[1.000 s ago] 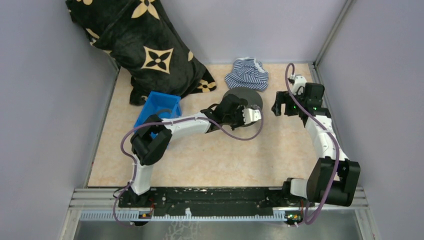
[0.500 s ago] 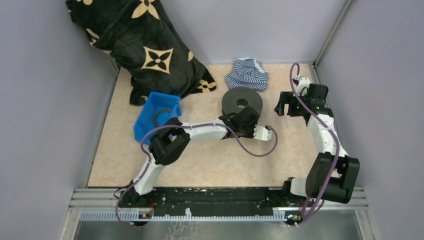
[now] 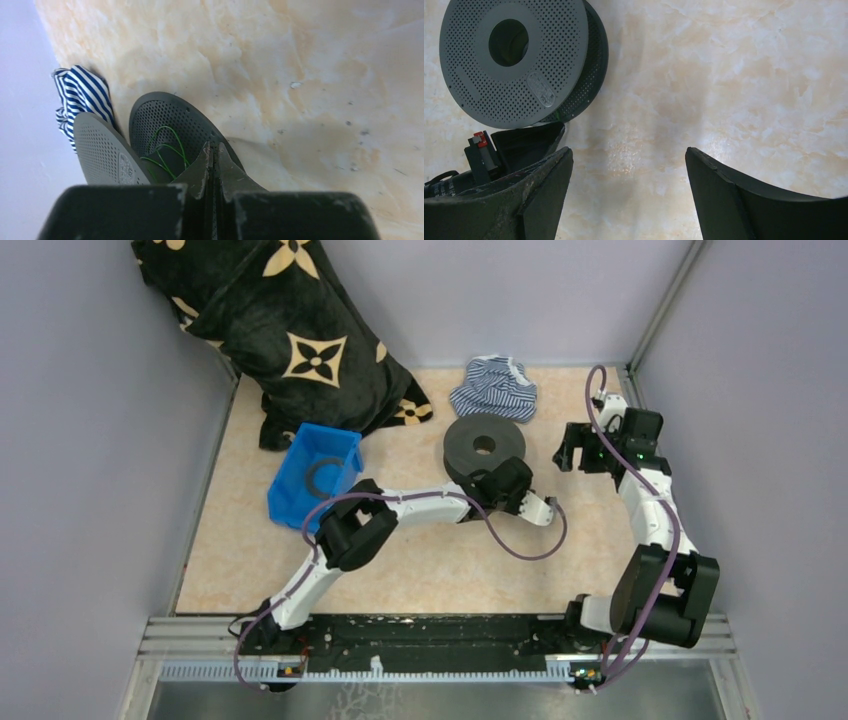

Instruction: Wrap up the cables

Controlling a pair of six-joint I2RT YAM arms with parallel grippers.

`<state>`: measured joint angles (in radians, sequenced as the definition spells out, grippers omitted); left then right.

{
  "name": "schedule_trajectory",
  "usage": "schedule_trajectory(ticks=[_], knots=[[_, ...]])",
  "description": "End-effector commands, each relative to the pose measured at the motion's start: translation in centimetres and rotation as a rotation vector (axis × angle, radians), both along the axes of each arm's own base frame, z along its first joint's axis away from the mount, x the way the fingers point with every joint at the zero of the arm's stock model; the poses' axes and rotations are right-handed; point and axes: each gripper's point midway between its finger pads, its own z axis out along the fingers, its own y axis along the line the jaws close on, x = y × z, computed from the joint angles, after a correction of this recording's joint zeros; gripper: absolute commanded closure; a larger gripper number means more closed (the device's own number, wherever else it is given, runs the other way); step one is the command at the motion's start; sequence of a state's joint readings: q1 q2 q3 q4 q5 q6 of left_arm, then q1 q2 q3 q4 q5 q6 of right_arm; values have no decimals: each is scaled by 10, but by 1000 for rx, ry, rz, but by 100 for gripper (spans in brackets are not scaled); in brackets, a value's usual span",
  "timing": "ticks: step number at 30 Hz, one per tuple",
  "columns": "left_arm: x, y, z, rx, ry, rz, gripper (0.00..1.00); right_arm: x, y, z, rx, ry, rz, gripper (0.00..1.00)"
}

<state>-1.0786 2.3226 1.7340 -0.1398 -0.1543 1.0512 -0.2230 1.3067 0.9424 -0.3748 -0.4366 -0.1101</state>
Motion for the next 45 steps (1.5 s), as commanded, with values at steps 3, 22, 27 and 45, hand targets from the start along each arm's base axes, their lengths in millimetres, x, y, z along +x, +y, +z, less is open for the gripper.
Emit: schedule_trajectory(ticks=[3, 22, 27, 45], knots=[[22, -17, 14, -16, -153, -10, 100, 9, -9, 18, -5, -69, -11, 17], [35, -8, -4, 5, -339, -24, 87, 7, -8, 17, 7, -67, 4, 17], [29, -2, -13, -7, -322, -26, 82, 7, -7, 16, 12, -66, 9, 17], [12, 13, -18, -41, -224, -5, 63, 7, -6, 15, 21, -59, 16, 17]])
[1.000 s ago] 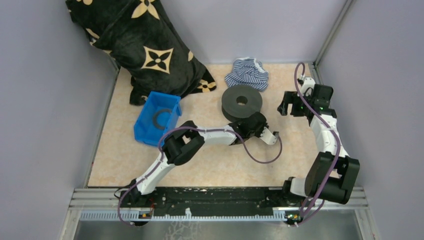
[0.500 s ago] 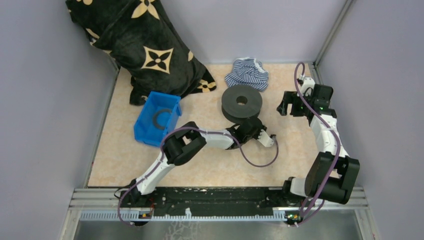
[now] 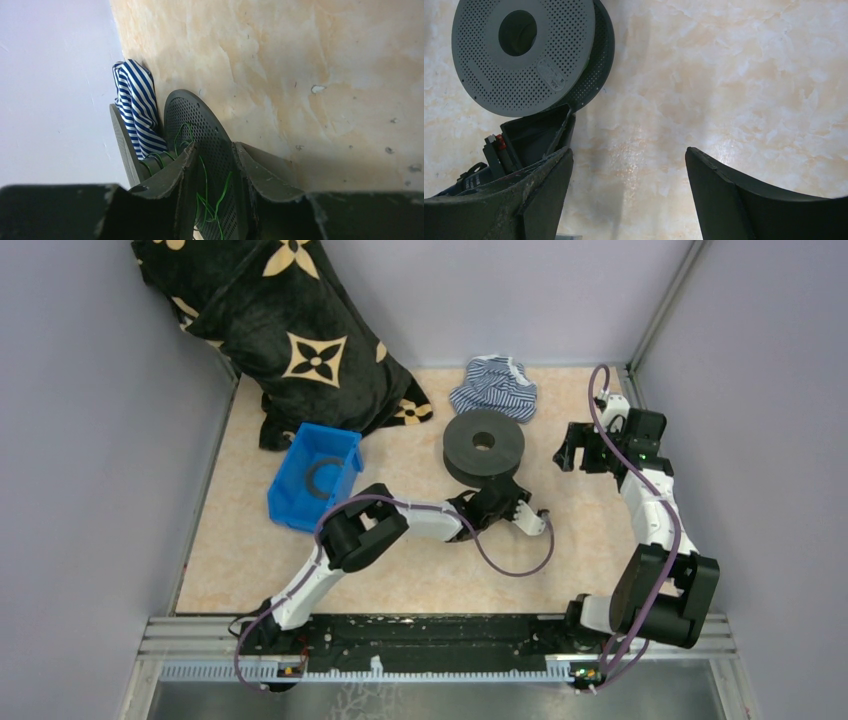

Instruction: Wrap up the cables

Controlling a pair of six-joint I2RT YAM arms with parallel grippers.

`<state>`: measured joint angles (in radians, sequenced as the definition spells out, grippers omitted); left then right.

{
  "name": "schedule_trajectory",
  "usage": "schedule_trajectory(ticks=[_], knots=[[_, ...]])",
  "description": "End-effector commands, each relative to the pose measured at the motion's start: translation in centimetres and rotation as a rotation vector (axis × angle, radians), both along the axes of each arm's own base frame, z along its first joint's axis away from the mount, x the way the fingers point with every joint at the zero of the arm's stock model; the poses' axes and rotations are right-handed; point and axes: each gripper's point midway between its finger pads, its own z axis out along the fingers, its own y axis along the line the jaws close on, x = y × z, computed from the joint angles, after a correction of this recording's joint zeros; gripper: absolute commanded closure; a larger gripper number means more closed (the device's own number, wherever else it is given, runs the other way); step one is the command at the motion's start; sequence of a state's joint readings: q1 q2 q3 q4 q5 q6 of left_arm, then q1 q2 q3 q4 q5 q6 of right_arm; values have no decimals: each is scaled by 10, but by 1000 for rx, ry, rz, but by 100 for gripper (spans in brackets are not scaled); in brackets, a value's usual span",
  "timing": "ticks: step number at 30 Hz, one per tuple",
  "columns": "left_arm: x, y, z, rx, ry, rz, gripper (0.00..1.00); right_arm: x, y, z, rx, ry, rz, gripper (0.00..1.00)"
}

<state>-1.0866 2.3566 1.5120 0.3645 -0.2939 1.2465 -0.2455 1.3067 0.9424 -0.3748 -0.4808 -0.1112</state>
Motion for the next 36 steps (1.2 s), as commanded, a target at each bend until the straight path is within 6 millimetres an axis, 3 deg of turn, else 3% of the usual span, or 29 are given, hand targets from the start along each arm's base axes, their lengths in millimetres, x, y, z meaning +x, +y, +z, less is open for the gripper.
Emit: schedule_trajectory(ticks=[1, 7, 19, 25, 36], knots=[[-12, 12, -14, 32, 91, -2, 63, 8, -5, 12, -6, -51, 5, 17], [-20, 14, -15, 39, 157, -8, 60, 8, -5, 13, -6, -54, 4, 17], [-51, 6, 6, -18, 376, -46, 51, 8, -4, 14, 0, -55, 8, 17], [-57, 2, 13, -43, 422, -51, 48, 7, -4, 14, 2, -53, 8, 17], [-75, -3, 48, -124, 585, -66, 45, 7, -5, 15, -2, -57, -1, 18]])
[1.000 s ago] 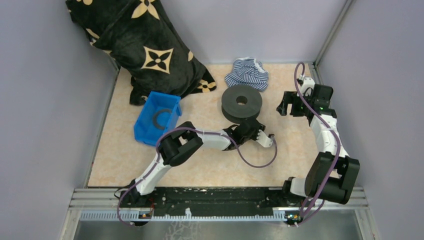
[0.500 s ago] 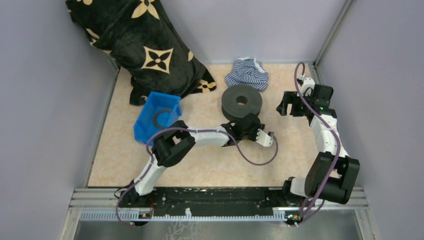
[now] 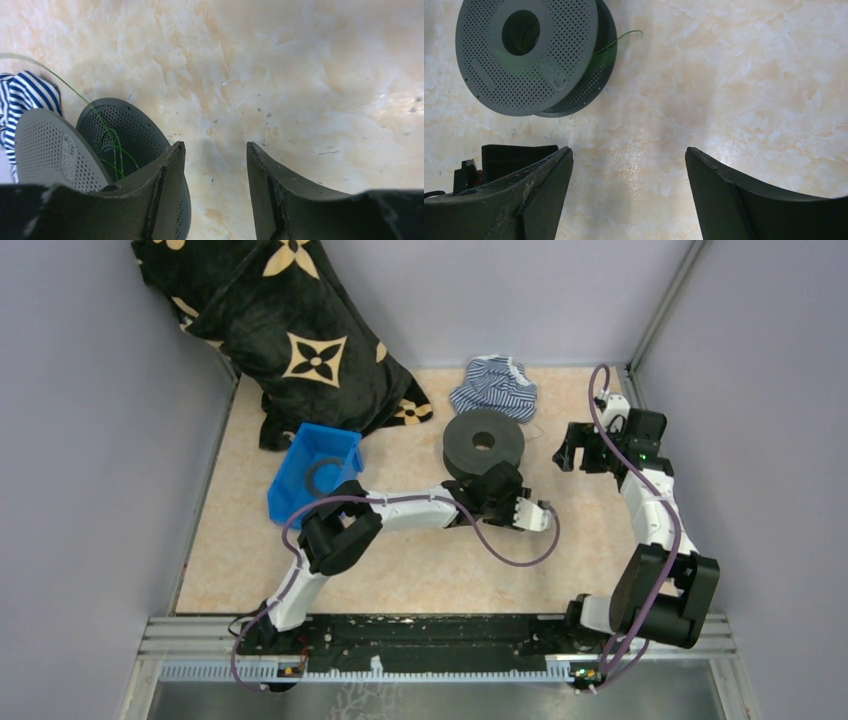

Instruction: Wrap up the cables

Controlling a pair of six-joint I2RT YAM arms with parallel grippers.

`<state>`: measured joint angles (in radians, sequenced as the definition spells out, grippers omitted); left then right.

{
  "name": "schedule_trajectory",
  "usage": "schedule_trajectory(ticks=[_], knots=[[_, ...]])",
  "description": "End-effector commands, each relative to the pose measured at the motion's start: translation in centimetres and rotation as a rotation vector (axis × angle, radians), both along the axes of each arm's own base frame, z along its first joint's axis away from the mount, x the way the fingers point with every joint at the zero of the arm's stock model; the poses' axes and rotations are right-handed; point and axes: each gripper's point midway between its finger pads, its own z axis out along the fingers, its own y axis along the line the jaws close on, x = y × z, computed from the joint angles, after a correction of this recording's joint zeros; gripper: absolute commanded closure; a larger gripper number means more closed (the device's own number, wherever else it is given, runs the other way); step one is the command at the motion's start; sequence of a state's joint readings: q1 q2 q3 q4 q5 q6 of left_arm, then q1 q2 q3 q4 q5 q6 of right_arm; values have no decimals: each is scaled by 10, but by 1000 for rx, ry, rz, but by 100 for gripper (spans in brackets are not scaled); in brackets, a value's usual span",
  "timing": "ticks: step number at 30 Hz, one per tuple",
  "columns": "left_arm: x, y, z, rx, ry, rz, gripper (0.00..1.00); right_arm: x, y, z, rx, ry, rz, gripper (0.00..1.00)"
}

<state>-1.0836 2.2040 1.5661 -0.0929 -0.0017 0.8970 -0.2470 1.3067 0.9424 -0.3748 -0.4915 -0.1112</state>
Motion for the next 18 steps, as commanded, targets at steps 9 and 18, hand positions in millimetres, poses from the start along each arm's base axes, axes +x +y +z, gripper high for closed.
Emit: schedule_trajectory(ticks=[9, 18], knots=[[-19, -1, 70, -160, 307, 3, 39, 7, 2, 6, 41, -26, 18, 18], [-3, 41, 97, -242, 475, 62, 37, 7, 5, -24, 31, 73, 47, 26]])
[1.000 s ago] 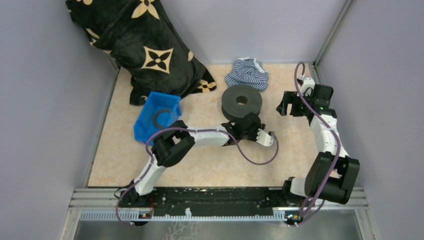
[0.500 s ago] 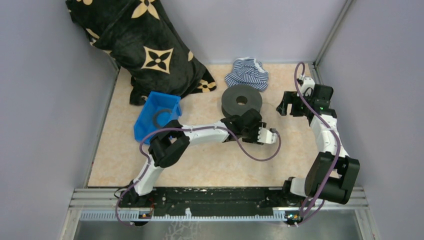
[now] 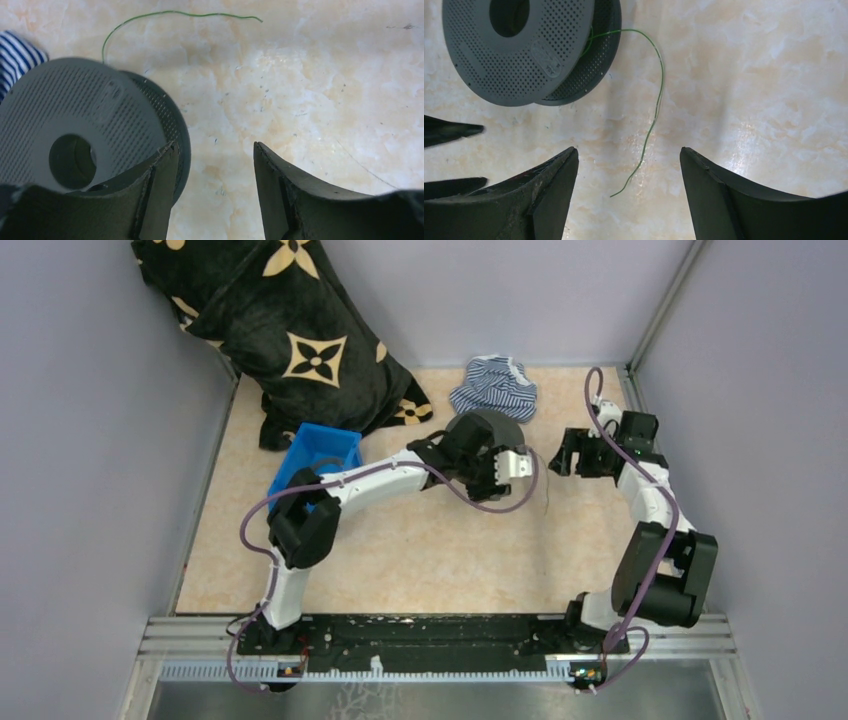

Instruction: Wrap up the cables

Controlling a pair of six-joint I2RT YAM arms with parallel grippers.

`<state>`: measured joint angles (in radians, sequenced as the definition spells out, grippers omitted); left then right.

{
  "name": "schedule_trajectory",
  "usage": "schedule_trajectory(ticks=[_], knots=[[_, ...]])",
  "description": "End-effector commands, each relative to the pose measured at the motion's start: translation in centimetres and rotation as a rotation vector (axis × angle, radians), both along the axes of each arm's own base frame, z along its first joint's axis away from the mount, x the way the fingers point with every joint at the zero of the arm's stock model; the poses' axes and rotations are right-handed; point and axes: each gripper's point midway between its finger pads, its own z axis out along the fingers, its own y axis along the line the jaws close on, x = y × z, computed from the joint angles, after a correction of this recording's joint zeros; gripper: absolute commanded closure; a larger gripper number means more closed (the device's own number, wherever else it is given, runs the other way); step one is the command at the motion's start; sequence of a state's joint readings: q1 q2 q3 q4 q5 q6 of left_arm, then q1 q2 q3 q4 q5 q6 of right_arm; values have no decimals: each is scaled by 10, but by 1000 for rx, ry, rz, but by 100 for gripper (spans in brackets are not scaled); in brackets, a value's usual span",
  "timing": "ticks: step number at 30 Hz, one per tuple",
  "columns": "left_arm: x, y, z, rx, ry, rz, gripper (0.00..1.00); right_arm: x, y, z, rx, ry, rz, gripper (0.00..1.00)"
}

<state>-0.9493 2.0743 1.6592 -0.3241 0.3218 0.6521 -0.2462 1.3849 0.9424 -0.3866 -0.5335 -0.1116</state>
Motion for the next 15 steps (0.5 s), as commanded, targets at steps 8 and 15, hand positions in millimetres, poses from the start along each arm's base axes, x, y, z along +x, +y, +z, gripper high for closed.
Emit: schedule_trajectory(ticks=[8, 15], knots=[[28, 75, 44, -119, 155, 142, 35, 17, 4, -51, -210, 143, 29, 45], [47, 110, 49, -135, 110, 256, 34, -18, 19, -70, -244, 247, 145, 47]])
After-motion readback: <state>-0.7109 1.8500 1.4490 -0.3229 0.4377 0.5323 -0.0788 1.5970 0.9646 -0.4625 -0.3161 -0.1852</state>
